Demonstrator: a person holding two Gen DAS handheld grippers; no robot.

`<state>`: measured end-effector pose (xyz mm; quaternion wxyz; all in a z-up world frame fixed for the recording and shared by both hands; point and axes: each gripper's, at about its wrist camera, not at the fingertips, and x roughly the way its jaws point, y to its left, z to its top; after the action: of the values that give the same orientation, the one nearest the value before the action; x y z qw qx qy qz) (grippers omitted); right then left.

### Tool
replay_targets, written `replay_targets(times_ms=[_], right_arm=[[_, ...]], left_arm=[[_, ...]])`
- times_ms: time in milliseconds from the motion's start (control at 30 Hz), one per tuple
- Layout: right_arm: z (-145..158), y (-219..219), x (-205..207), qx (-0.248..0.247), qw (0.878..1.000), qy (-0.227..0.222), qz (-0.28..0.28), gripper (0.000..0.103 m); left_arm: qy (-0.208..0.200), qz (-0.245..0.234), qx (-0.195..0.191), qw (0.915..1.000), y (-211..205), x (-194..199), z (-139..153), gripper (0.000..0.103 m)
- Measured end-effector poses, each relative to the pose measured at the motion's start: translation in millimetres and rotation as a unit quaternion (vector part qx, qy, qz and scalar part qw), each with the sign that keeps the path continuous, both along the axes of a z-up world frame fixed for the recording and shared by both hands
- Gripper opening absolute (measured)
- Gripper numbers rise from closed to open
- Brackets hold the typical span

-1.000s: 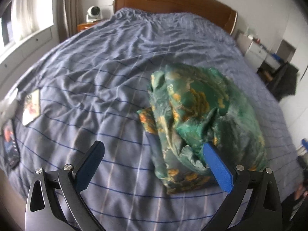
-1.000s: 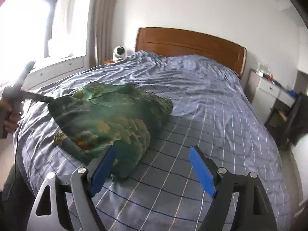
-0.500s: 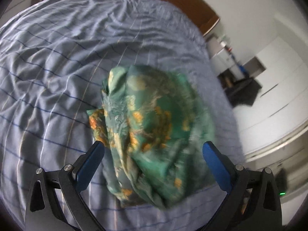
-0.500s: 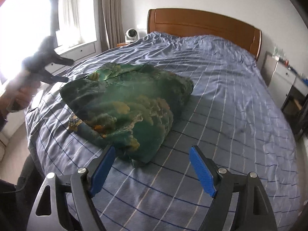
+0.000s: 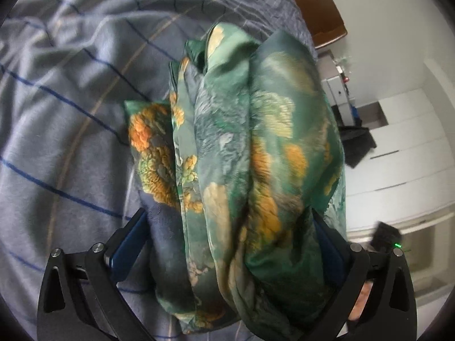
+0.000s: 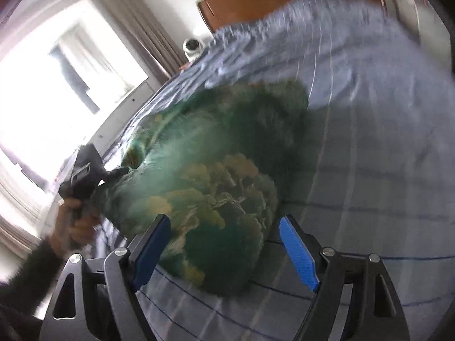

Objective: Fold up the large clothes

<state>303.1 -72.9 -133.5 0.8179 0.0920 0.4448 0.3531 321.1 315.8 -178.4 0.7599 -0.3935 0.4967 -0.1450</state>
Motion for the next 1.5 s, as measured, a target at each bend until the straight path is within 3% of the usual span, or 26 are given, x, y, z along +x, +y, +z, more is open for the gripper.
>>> replay_targets(times_ms=[100,267,367,433,467,500,600,700,800,1000,1167,1233,1300,1367,1467,1500], right_arm=[[-30,9,20,0.028,0.999,0.044,0.014,0.081],[-63,14,46,0.103,0.989,0.105,0.023,0.093],[-71,25,58,0.112,0.985,0.127,0.027,0.093],[-63,36,56,0.082,0.991,0.105,0.033,0.091],[-53,45,49,0.055,0.995,0.073,0.041,0.089],[-45,50,42,0.036,0.997,0.045,0.048,0.087],[-19,57,19,0.007,0.998,-0.031,0.061,0.079],[5,53,9,0.014,0.995,-0.074,0.064,0.078],[19,42,26,0.029,0.993,-0.089,0.065,0.078],[33,29,95,0.040,0.993,-0.097,0.054,0.078],[11,10,150,0.050,0.996,-0.062,0.045,0.078],[-7,4,167,0.050,0.997,-0.038,0.040,0.078],[-28,-2,177,0.048,0.998,-0.008,0.034,0.079],[-49,-11,179,0.078,0.997,0.016,0.023,0.083],[-49,-24,170,0.106,0.994,0.020,0.005,0.087],[-46,-27,166,0.098,0.995,0.014,-0.002,0.087]], left_arm=[[0.003,-0.005,-0.018,0.9998,2,9,-11,0.103],[-0.015,0.001,-0.016,0.9998,-3,19,-18,0.103],[-0.015,-0.002,-0.016,0.9998,-9,21,-23,0.103],[-0.013,0.001,-0.004,0.9999,-14,20,-18,0.096],[-0.018,0.004,0.006,0.9998,-18,18,-14,0.083],[-0.023,0.005,0.022,0.9995,-23,16,-7,0.076],[-0.047,0.005,0.042,0.9980,-33,9,17,0.068],[-0.077,0.006,0.049,0.9958,-42,12,41,0.068],[-0.099,0.005,0.056,0.9935,-49,24,59,0.068],[-0.104,0.002,0.067,0.9923,-63,68,54,0.068],[-0.078,-0.006,0.072,0.9943,-65,99,23,0.071],[-0.049,-0.001,0.070,0.9964,-69,103,2,0.078],[-0.055,0.016,0.046,0.9973,-64,98,-9,0.092],[-0.065,0.025,0.042,0.9966,-61,89,-6,0.097],[-0.084,0.019,0.091,0.9921,-60,71,16,0.096],[-0.097,0.018,0.129,0.9867,-64,60,31,0.096]])
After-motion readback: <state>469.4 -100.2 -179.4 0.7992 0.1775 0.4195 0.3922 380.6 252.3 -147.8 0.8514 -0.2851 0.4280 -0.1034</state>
